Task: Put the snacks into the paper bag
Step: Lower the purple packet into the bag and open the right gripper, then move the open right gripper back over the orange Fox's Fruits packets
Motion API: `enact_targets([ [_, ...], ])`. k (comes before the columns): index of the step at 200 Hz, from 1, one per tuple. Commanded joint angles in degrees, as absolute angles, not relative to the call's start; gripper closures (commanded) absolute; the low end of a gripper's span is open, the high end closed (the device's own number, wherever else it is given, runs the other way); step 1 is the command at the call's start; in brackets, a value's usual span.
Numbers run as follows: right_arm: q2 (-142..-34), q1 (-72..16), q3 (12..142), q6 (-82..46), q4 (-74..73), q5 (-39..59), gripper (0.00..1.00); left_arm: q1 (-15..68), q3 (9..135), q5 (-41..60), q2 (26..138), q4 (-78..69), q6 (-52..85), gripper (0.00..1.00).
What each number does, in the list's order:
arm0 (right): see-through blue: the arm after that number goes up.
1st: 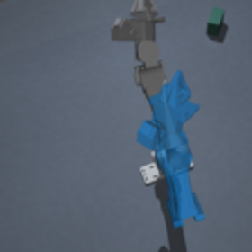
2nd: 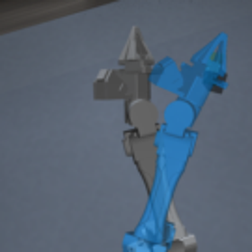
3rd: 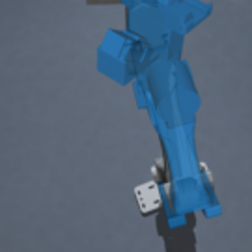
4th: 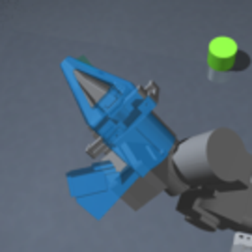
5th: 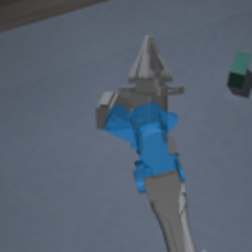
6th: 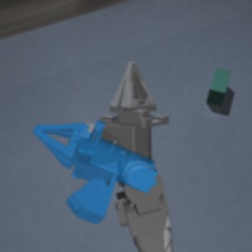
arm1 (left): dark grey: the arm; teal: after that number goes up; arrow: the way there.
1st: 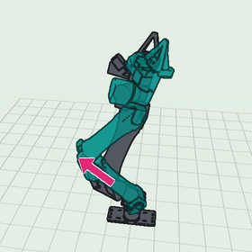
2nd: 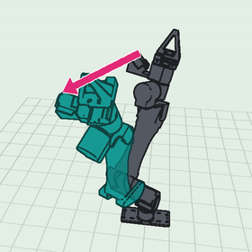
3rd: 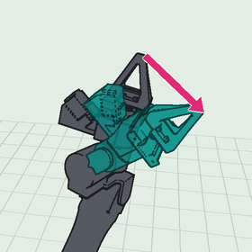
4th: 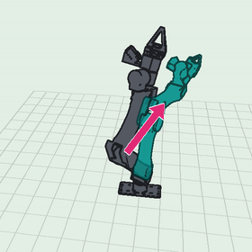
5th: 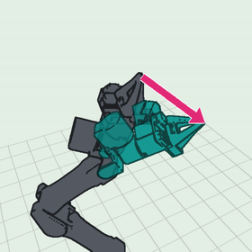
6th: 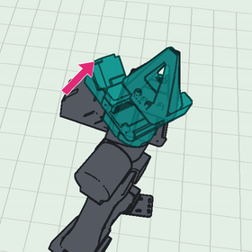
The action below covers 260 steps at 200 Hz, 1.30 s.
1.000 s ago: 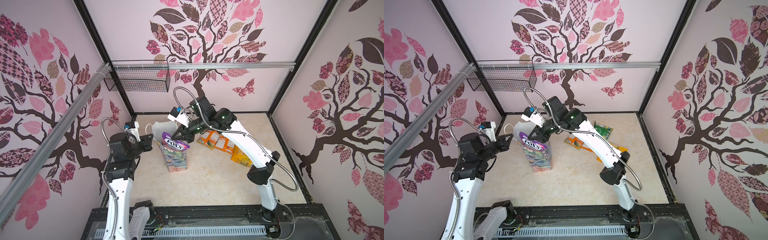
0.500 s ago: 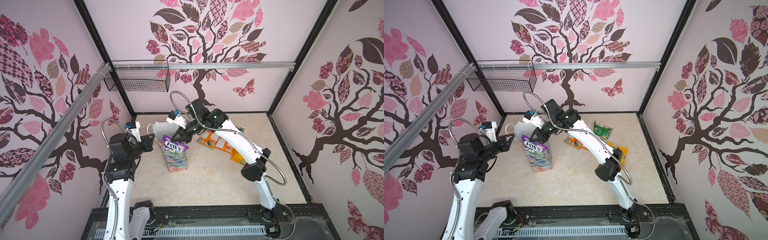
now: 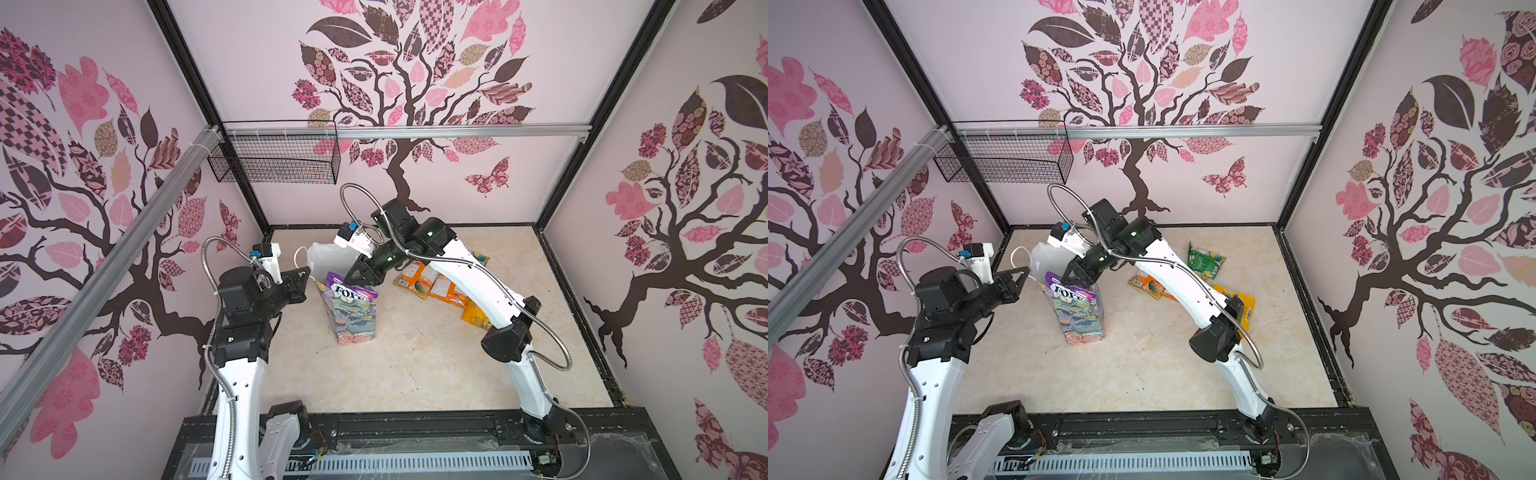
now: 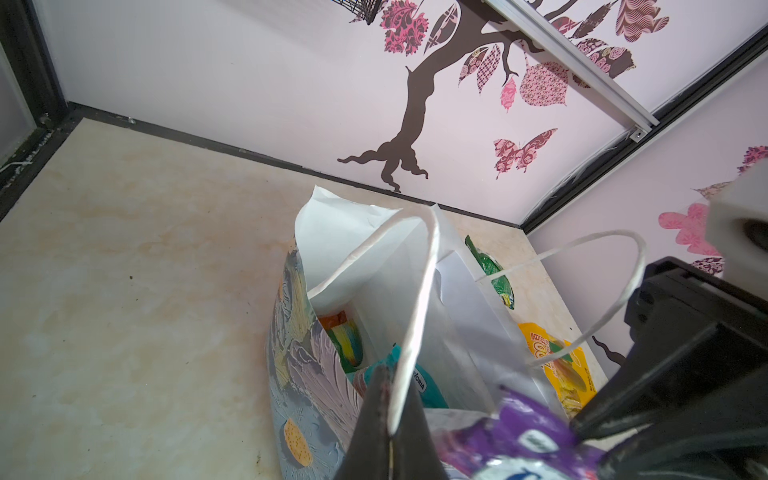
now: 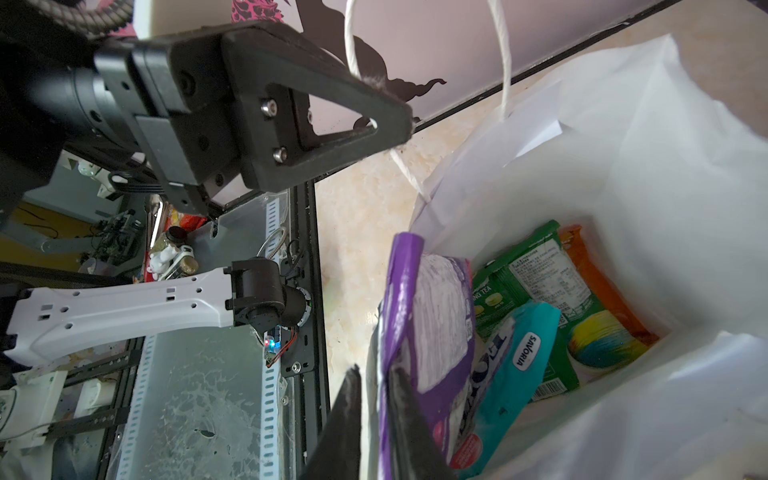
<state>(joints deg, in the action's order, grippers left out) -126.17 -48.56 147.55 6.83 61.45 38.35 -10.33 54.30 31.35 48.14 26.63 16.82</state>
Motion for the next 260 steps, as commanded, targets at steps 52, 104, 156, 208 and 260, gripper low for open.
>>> enact_targets([
  [52,-124.9,-48.5,150.1,4.7,59.6,37.6,0.74,-10.6,53.2,30.3,46.6,25.1,16.6,1.0],
  [104,-122.4,-48.7,148.9,4.3,58.4,36.2,0.7,-10.6,53.2,29.5,46.4,25.2,16.7,1.0],
  [156,-115.6,-48.7,140.2,2.5,49.7,29.7,0.7,-10.6,53.0,29.2,46.1,25.0,17.0,1.0],
  [208,-104.1,-48.6,124.2,1.4,38.7,21.3,0.66,-10.6,52.8,28.9,46.3,25.0,17.1,1.0],
  [260,-93.5,-43.9,105.9,-1.6,30.5,9.1,0.61,-10.6,53.0,29.1,46.7,25.3,17.1,1.0],
])
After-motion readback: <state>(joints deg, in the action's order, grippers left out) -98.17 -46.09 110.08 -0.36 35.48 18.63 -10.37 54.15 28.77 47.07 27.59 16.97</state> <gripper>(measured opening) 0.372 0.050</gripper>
